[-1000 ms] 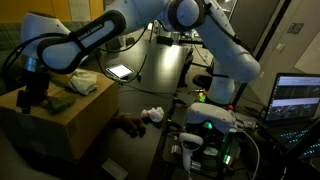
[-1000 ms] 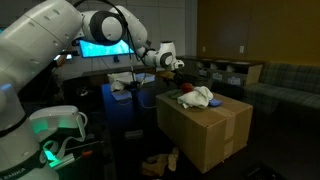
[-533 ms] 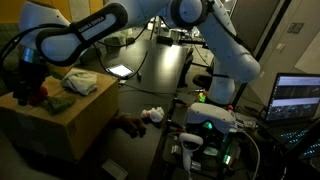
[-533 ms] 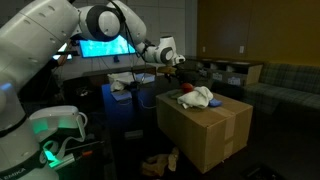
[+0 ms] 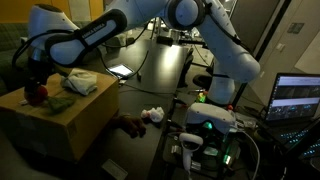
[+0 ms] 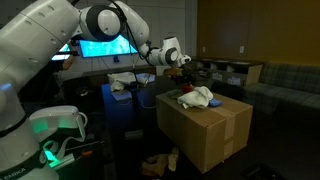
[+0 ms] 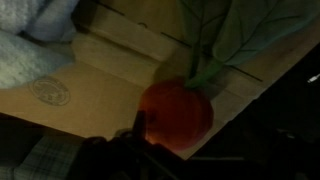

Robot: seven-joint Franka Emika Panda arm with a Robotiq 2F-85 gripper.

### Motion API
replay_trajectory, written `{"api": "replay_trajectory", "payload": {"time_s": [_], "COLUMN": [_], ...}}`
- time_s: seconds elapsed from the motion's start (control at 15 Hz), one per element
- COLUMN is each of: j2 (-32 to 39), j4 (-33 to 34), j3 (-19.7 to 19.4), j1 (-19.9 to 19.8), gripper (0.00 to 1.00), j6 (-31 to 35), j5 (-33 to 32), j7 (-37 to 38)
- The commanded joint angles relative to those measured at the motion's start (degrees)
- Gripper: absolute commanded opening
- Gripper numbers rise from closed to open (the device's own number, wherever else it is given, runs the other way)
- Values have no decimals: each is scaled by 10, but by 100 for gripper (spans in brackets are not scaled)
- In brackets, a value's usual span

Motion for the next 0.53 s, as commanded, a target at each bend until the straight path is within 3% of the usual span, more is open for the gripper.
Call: {"api": "replay_trajectory", "payload": {"time_s": [0.0,0.47], "j2": [32,54], "j4": [37,60], "j3": [-15,-8], "j1": [0,-20], "gripper": [100,100], "j6": [18,34], "j5": [-13,0], "j7": [3,-7]}}
